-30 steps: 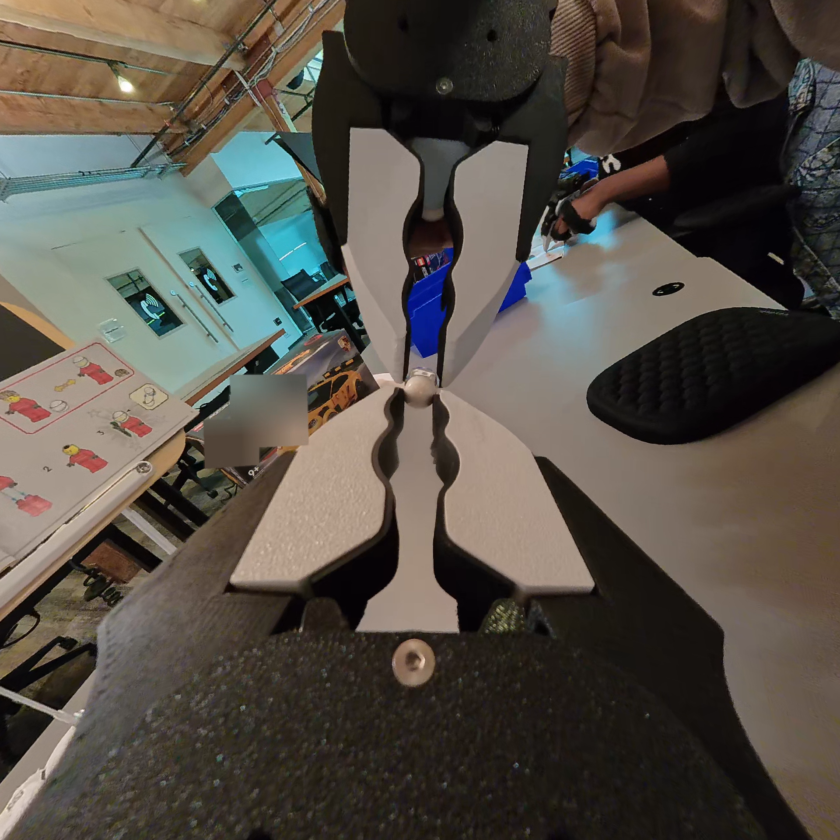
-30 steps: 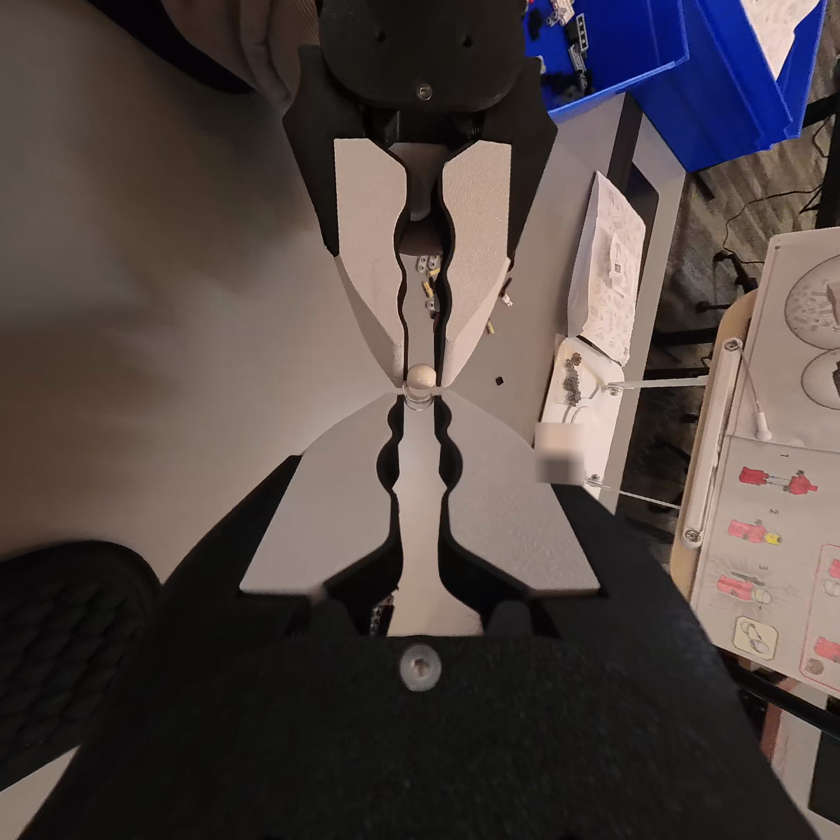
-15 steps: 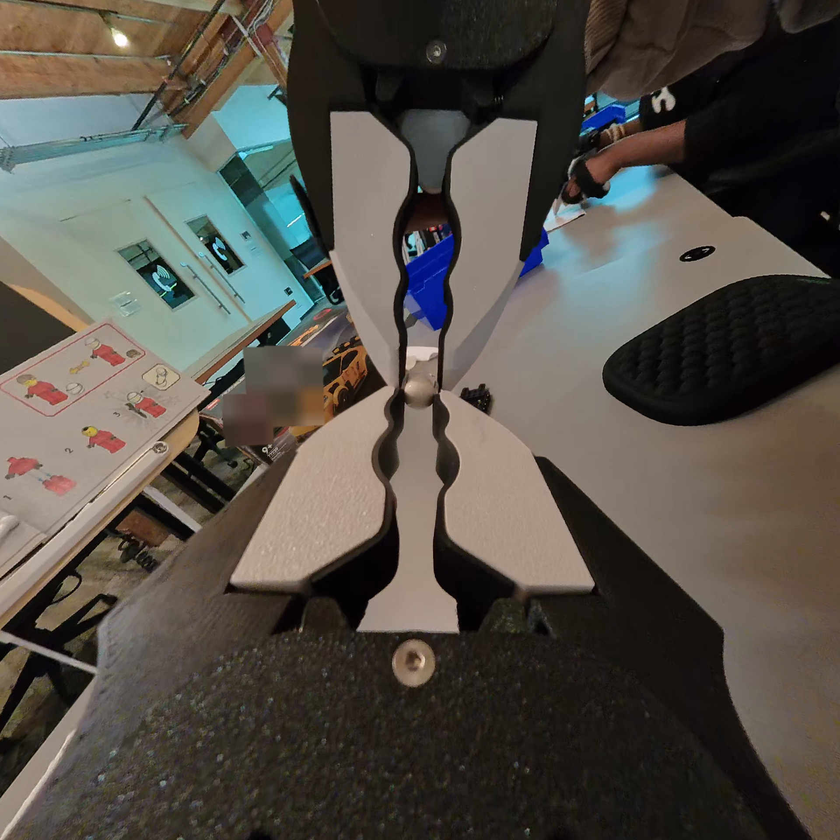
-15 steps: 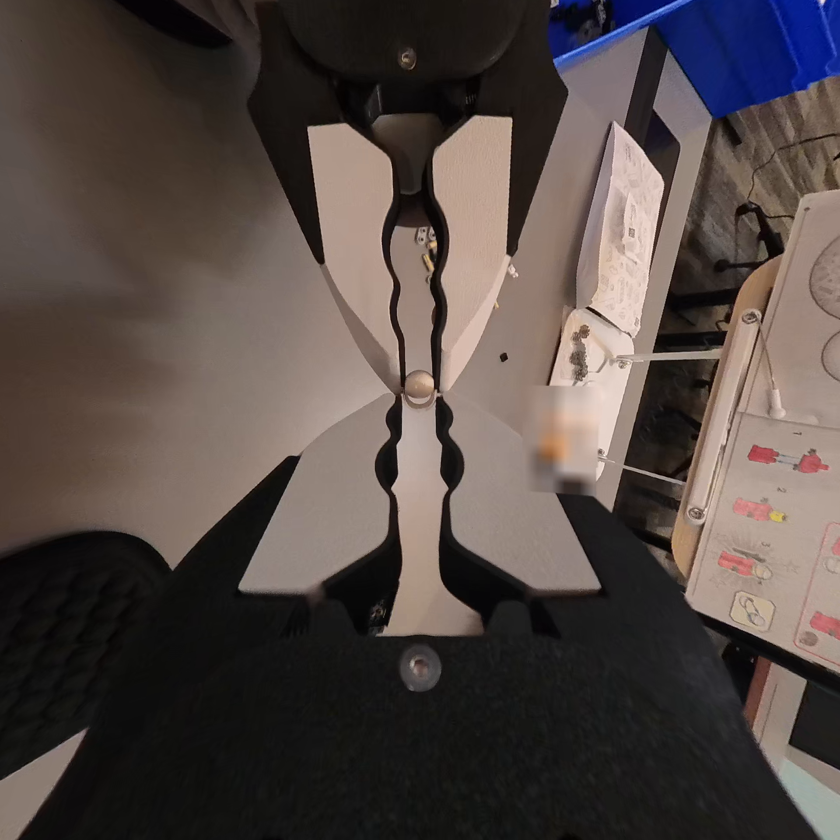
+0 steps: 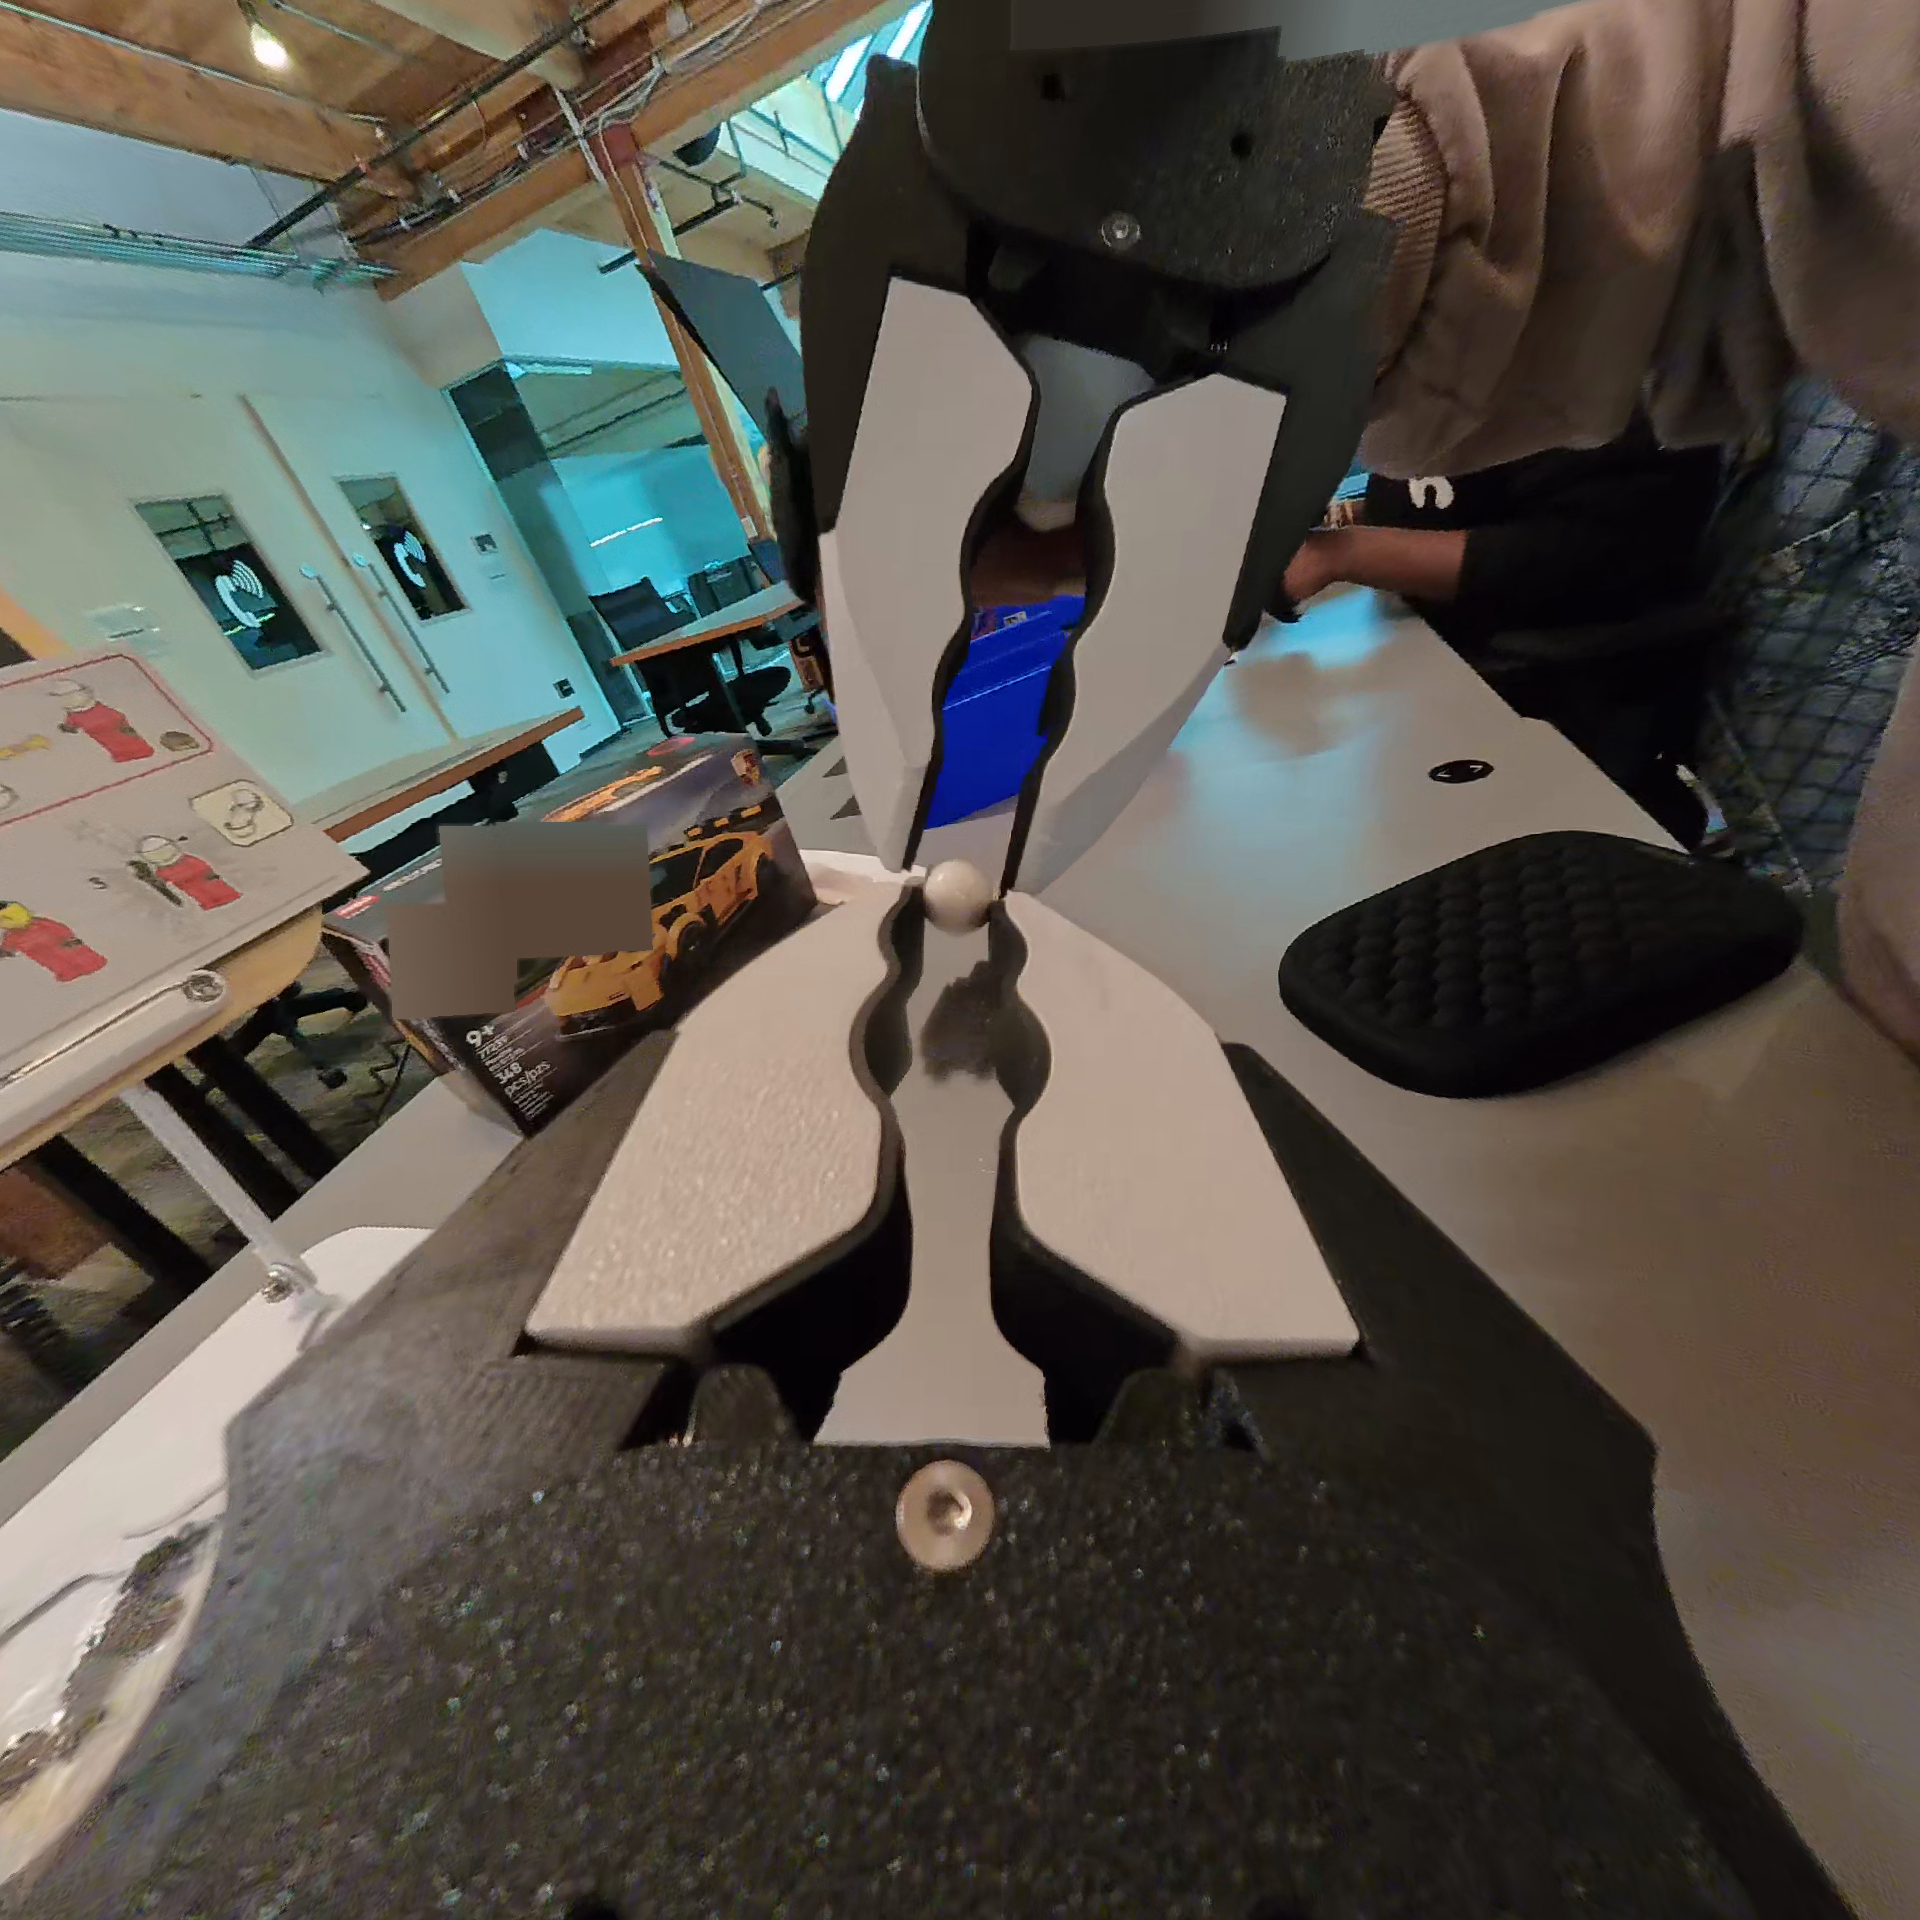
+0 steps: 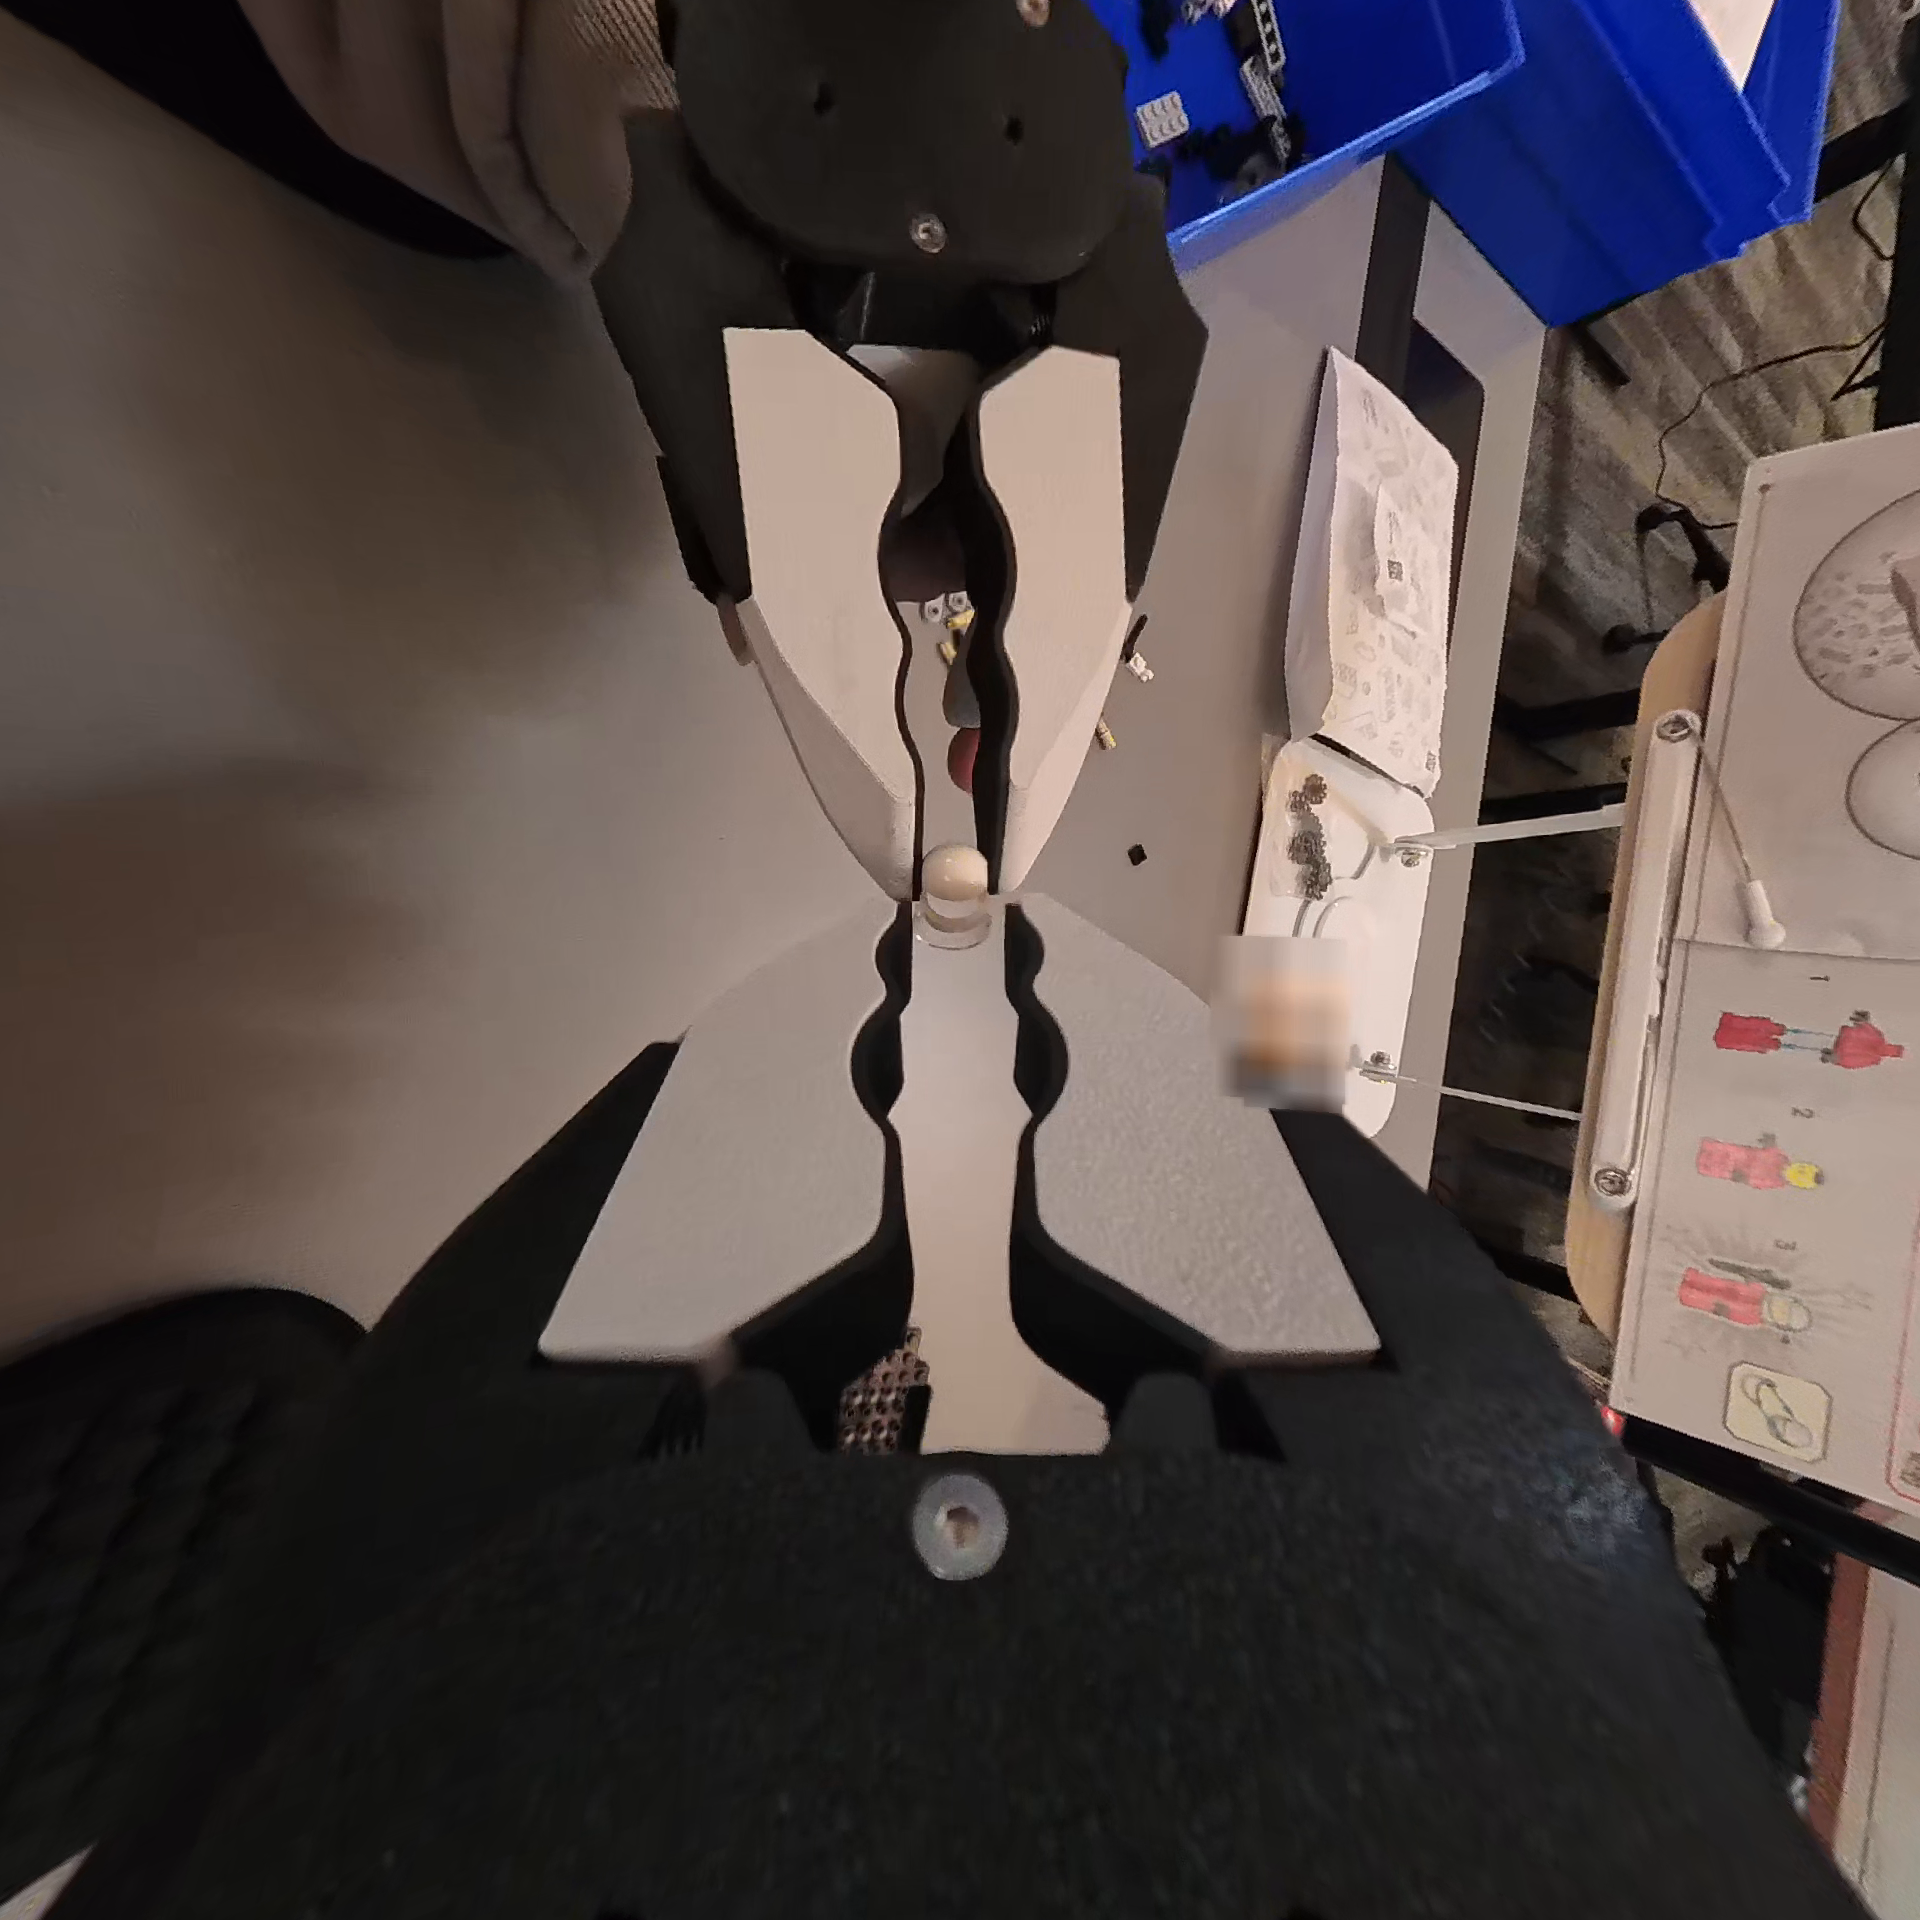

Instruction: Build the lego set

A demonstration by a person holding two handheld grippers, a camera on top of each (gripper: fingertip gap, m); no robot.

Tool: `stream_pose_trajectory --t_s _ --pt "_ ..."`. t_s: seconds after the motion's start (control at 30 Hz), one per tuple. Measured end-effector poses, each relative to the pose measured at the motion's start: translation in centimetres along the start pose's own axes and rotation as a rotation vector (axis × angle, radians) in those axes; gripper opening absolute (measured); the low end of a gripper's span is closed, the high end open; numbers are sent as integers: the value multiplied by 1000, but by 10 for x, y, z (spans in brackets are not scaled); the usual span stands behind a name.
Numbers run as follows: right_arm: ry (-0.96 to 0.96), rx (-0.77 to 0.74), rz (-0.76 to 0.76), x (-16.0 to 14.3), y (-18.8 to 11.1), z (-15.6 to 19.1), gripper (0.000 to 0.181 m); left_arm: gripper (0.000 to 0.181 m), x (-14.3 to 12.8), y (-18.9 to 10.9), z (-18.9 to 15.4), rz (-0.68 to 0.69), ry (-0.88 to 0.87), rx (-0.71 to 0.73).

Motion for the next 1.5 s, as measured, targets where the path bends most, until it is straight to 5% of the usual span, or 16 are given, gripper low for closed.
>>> stream_pose_trajectory --t_s 0.83,1.07,1.3,1.37,1.5 --pt "101 59 -167 12 -9 -1 10 12 -6 -5 -1 -111 -397 -146" --pt "315 27 -136 -54 5 18 16 12 -28 -14 17 -76 -489 -120" --pt "436 9 -5 -141 52 51 17 12 -49 -13 13 -52 -590 -146" --pt "484 10 -45 -144 60 51 17 12 -54 -12 10 -44 -600 -146" --pt "529 -50 -359 -97 46 31 16 12 -57 -11 6 -48 -640 -172"
Point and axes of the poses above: each gripper's, where its closed fingertips meet, y out along the fingers, x out of its top, z = x × y across the jaws, the point moved 3 cm from there along -y, back along the fingers, and after that the axes turned 10 degrees about -z, right-handed, at the moved point
